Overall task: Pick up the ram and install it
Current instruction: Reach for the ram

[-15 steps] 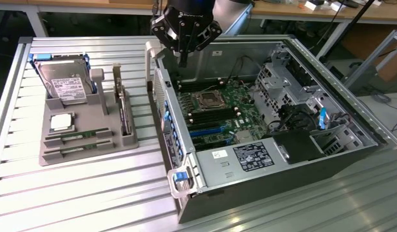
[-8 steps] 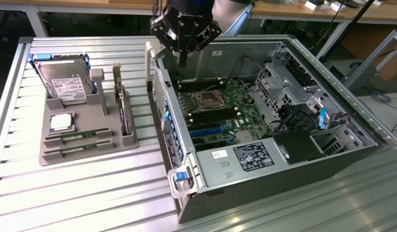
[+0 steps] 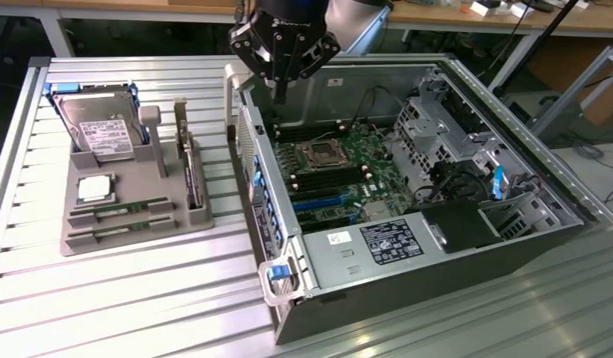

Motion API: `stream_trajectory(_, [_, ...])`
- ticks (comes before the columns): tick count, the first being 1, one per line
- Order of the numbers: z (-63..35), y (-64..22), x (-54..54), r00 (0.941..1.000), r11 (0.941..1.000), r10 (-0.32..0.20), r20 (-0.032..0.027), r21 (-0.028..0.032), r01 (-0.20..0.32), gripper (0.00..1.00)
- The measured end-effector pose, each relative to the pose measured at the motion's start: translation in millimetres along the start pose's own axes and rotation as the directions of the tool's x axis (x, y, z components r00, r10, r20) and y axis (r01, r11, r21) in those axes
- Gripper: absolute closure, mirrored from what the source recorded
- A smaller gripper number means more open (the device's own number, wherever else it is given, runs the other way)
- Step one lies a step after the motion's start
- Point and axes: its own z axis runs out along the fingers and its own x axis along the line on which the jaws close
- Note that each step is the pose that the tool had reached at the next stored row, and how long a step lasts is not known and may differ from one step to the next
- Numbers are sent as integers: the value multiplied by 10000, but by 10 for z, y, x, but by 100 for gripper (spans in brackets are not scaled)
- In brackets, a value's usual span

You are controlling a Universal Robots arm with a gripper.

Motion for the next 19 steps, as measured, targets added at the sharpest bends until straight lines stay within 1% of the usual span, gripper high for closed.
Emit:
stream_trajectory(12, [-1,-3,38,10000,10000,1,0,0,-1,90])
stream_trajectory(15, [-2,-6,70,10000,10000,0,0,0,0,90])
stream_trajectory(19, [-4,-12,157,10000,10000,0,0,-1,0,90])
